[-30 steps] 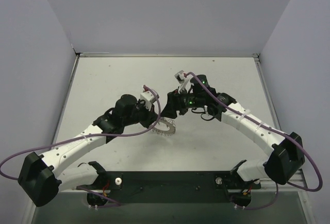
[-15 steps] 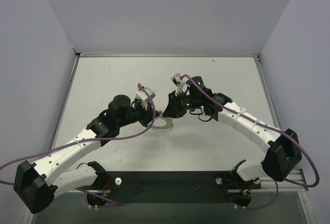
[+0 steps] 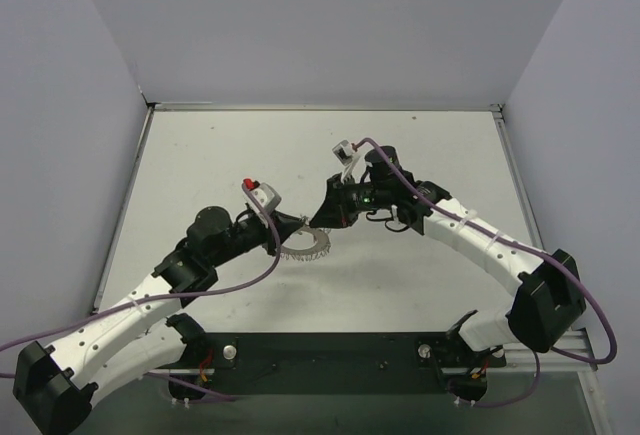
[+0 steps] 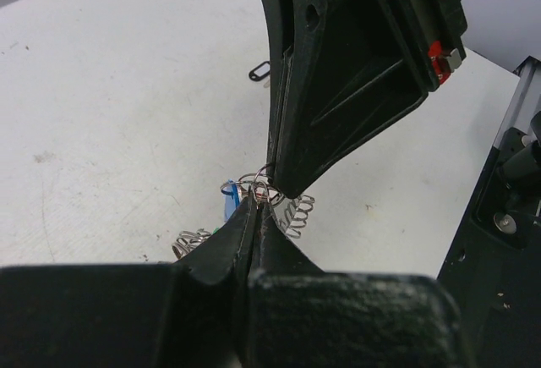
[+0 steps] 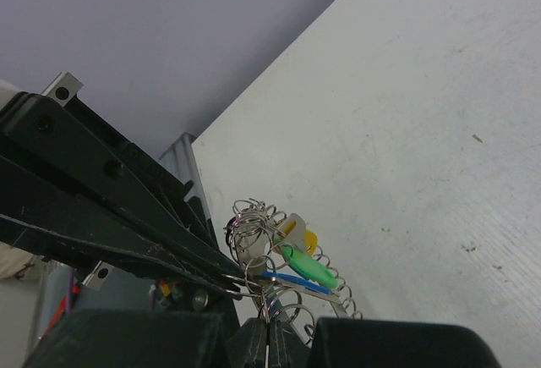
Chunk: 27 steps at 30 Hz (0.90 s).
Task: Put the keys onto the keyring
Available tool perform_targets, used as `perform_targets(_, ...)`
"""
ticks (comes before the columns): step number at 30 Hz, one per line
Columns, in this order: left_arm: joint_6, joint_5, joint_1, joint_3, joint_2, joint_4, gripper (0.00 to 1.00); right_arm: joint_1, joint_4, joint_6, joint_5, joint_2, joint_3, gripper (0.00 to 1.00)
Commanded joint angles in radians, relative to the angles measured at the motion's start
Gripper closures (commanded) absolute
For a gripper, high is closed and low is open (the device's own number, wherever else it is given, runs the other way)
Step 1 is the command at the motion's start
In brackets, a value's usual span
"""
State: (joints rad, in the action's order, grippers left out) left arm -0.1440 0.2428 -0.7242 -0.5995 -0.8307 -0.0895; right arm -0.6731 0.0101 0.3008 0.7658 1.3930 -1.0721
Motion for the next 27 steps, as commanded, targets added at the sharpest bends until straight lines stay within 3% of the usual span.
perform_targets(1,-0.008,0.046,-0.001,-0.002,0.073,-0.254,1.00,0.064,-0.122,0.072,0.074,0.000,0.044,1.00)
perform_targets(7,-0.003,0.070,-0.001,0.044,0.099,-0.357,1.00,0.107,-0.225,0.158,0.161,-0.009,0.069,1.00)
perform_targets(10,-0.003,0.078,-0.001,0.052,0.105,-0.386,1.00,0.118,-0.236,0.162,0.165,-0.029,0.080,0.77)
perform_targets(11,-0.003,0.081,-0.001,0.052,0.108,-0.389,1.00,0.121,-0.242,0.162,0.156,-0.049,0.086,0.59)
perform_targets(14,0.003,0.108,-0.001,0.049,0.105,-0.388,1.00,0.148,-0.257,0.165,0.138,-0.095,0.107,0.36)
perform_targets(15,0.003,0.119,-0.001,0.047,0.102,-0.388,1.00,0.158,-0.259,0.167,0.138,-0.104,0.110,0.33)
perform_targets(18,0.007,0.145,0.000,0.040,0.093,-0.380,1.00,0.185,-0.260,0.170,0.139,-0.130,0.112,0.29)
perform_targets(27,0.061,0.243,0.000,0.004,0.068,-0.323,1.00,0.193,-0.254,0.163,0.162,-0.163,0.097,0.31)
